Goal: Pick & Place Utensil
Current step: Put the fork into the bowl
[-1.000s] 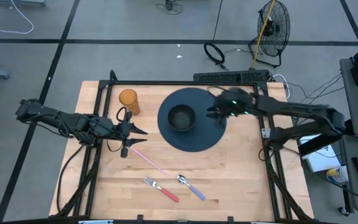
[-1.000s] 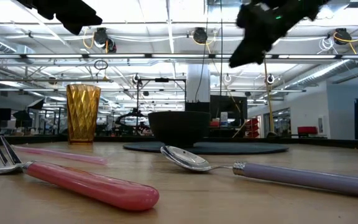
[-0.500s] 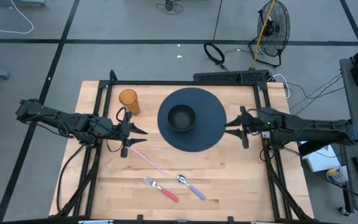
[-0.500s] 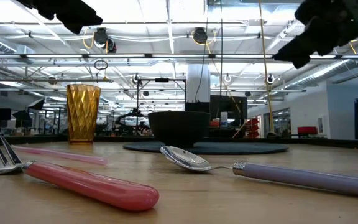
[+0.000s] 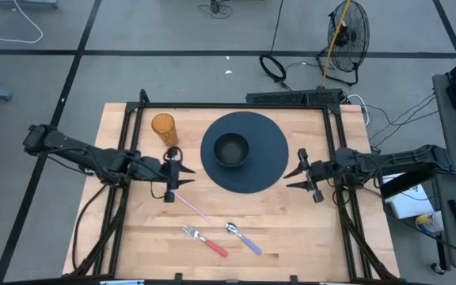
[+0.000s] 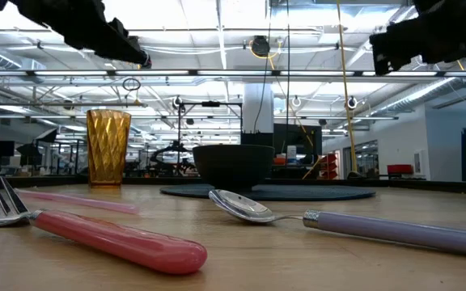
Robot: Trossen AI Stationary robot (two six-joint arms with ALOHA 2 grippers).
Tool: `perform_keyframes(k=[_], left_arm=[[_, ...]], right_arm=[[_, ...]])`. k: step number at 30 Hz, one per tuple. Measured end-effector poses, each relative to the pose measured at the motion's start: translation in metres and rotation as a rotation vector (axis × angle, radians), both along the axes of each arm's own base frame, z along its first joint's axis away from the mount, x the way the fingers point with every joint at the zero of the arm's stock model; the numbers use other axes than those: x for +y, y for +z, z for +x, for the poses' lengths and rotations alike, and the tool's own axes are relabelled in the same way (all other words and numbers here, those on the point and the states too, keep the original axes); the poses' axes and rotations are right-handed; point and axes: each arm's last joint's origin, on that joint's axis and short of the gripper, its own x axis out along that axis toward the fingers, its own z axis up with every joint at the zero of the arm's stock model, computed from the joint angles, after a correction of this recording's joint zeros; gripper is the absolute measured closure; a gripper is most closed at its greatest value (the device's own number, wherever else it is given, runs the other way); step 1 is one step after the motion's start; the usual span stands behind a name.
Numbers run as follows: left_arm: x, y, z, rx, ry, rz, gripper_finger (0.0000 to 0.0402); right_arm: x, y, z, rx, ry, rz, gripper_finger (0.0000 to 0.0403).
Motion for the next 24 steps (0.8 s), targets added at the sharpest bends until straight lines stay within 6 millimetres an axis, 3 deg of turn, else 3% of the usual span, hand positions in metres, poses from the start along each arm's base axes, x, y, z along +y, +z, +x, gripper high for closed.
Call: perform_keyframes(k=[7, 15, 24], left_arm=[[-0.005, -0.010, 0.005, 0.076, -0.125, -0.040, 0.0279], [-0.014, -0.023, 0.019, 0.114, -0.230, -0.132, 0.0279], [-0.059, -0.032, 0.054, 0.239, -0.380, -0.188, 0.0279]], right_arm=[[0.005, 0.005, 0.006, -0.109, 0.037, -0.133, 0.0285], [0.006, 0.000, 0.012, -0.079, 0.039, -0.144, 0.0285], [0.006, -0.004, 0.016, -0.054, 0.042, -0.162, 0.0287]])
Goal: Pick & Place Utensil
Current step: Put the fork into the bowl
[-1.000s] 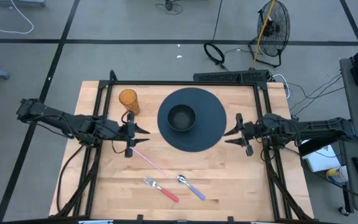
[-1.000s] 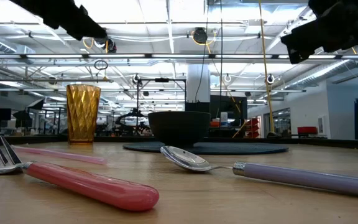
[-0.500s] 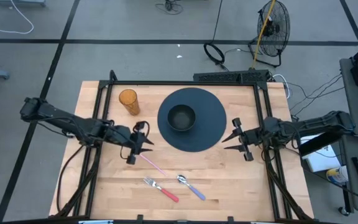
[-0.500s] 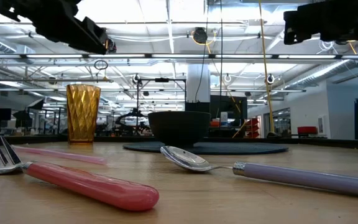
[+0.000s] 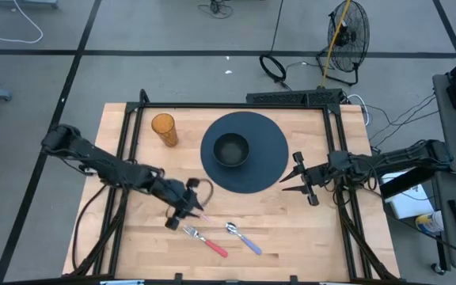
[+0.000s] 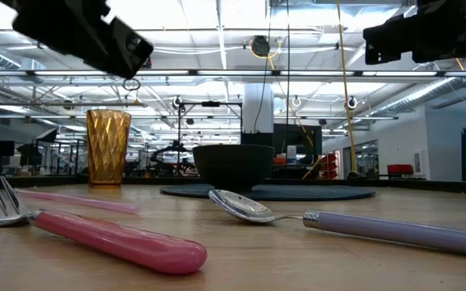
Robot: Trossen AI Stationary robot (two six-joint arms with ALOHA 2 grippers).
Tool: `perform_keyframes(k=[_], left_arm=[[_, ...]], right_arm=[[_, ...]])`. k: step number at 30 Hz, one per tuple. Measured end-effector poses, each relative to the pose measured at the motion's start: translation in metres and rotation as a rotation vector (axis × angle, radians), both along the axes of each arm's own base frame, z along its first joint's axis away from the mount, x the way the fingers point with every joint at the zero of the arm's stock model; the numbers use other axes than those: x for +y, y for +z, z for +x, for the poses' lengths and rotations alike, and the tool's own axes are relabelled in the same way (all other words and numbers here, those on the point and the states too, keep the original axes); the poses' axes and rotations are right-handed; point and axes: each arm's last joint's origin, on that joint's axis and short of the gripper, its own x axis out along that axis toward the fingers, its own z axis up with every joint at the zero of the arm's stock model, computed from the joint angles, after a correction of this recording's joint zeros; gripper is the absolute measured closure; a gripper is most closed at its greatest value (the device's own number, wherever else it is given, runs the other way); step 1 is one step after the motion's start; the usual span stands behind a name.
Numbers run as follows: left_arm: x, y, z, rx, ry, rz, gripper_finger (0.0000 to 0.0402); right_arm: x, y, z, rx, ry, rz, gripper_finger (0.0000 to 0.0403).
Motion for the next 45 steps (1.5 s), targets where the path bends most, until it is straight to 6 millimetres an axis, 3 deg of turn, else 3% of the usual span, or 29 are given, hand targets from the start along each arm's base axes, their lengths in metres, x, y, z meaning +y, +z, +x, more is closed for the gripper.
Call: perform_keyframes(k=[5, 10, 17, 23, 33, 45], left_arm=[[-0.035, 0.001, 0.023, 0.117, -0.045, 0.041, 0.0279], [-0.061, -0.013, 0.043, 0.208, -0.067, 0.075, 0.0279], [-0.077, -0.037, 0.067, 0.346, -0.033, 0.097, 0.0279], [-0.088, -0.046, 0.082, 0.422, -0.008, 0.112, 0.0279], [-0.108, -0.061, 0.082, 0.461, -0.003, 0.142, 0.0279], [-0.105, -0.065, 0.080, 0.479, 0.043, 0.207, 0.0279]], right_arm=[[0.000, -0.002, 0.000, 0.023, -0.001, 0.019, 0.0287], [0.000, -0.003, 0.000, 0.044, -0.003, 0.032, 0.0287], [0.000, -0.005, 0.000, 0.058, -0.003, 0.030, 0.0287], [0.000, -0.006, 0.000, 0.077, -0.003, 0.032, 0.0287], [0.000, -0.018, -0.002, 0.119, -0.005, 0.036, 0.0287], [0.000, -0.023, -0.004, 0.088, -0.007, 0.079, 0.0287]])
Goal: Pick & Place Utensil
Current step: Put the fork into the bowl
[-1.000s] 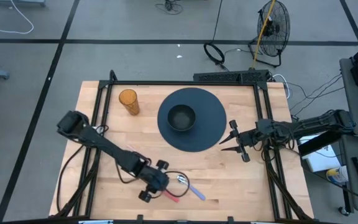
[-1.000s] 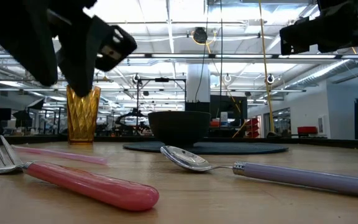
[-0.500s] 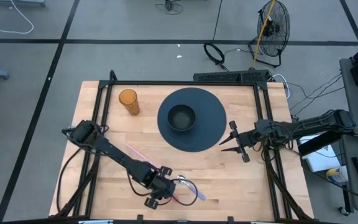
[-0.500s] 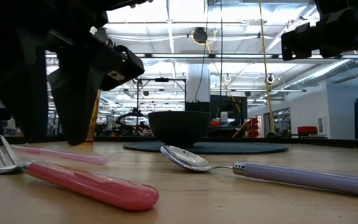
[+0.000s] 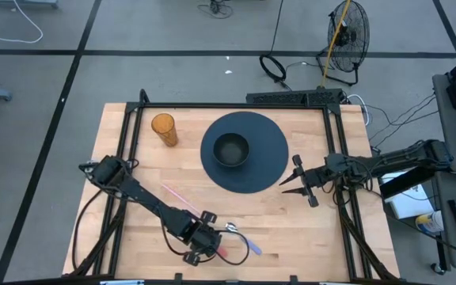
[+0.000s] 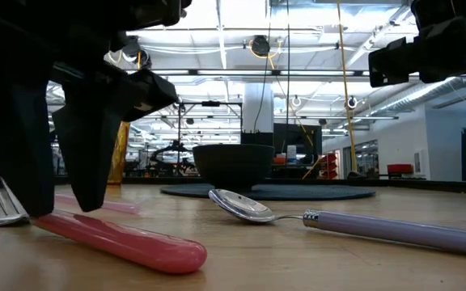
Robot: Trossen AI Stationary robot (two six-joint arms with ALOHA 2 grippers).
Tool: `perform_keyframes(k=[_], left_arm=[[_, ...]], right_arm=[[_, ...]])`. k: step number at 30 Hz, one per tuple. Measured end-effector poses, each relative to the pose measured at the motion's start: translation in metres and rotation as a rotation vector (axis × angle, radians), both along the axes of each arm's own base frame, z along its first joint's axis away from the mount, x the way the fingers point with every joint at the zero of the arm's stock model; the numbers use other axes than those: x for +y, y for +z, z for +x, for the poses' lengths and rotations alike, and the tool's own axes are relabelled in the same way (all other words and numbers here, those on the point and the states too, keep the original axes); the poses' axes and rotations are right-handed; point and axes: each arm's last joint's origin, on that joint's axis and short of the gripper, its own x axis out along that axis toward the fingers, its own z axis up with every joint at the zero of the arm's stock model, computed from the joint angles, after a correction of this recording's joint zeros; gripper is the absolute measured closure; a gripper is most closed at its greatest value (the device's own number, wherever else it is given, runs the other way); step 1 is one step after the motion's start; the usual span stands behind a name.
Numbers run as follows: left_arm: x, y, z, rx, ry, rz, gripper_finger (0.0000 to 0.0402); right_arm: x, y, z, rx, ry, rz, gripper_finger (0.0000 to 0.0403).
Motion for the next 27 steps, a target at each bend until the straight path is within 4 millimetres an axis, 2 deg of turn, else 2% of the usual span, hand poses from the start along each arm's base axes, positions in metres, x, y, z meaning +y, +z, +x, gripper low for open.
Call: perform_keyframes(k=[8, 19, 23, 27], left_arm=[[0.005, -0.012, 0.002, 0.066, 0.021, 0.006, 0.0279], [0.031, -0.014, 0.014, 0.148, 0.354, -0.080, 0.0280], [0.036, -0.015, 0.013, 0.174, 0.365, -0.075, 0.0280], [0.035, -0.013, 0.010, 0.199, 0.287, -0.076, 0.0280]], right_arm=[[0.000, 0.002, 0.000, -0.020, 0.000, 0.000, 0.0287], [0.000, 0.002, 0.000, -0.017, -0.001, 0.008, 0.0287], [0.000, 0.002, 0.000, -0.016, -0.001, 0.008, 0.0287], [0.000, 0.002, 0.000, -0.015, -0.001, 0.008, 0.0287]])
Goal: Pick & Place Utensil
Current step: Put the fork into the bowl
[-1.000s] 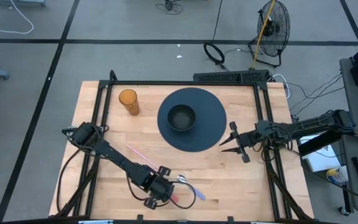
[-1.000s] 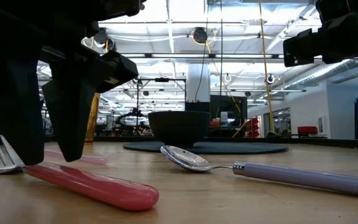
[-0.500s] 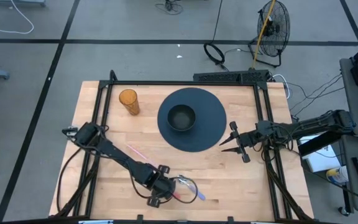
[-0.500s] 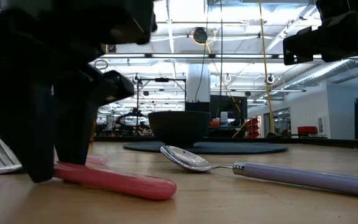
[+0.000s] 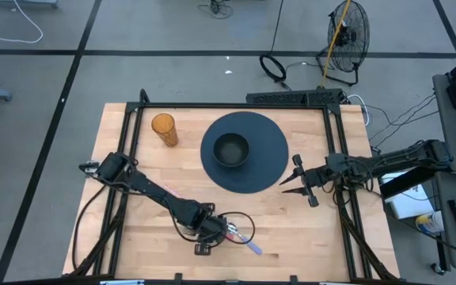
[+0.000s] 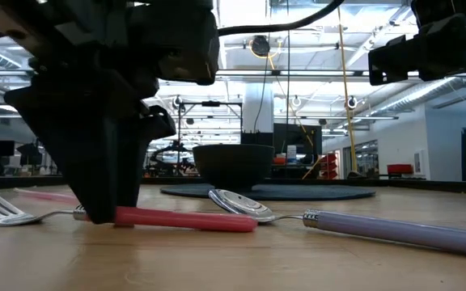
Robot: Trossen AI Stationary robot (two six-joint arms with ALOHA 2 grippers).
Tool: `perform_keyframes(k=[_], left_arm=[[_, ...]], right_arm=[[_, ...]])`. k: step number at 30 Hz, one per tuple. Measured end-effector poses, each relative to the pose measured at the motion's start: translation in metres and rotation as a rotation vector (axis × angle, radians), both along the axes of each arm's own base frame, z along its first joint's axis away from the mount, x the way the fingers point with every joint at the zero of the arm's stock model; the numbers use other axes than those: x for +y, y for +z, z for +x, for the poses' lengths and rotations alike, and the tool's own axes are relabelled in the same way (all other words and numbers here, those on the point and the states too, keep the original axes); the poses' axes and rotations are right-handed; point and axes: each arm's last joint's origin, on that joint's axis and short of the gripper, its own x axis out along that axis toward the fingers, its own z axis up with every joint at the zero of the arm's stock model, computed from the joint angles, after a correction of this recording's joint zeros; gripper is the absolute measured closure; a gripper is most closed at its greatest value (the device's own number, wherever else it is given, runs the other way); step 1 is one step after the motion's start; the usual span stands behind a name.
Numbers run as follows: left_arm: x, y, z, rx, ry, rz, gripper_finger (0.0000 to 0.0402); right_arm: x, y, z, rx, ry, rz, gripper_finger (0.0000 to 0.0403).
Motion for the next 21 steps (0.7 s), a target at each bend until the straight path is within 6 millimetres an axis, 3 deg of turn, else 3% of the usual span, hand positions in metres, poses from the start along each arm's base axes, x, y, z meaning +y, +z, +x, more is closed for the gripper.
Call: perform_keyframes(k=[9, 21], left_arm=[[-0.003, 0.003, -0.012, 0.063, -0.077, 0.039, 0.0279], [-0.004, 0.003, -0.013, 0.067, -0.066, 0.037, 0.0285]], right_arm=[[0.000, -0.001, 0.000, 0.006, 0.000, 0.000, 0.0287], [0.000, -0.001, 0.000, 0.006, 0.000, 0.000, 0.0287]])
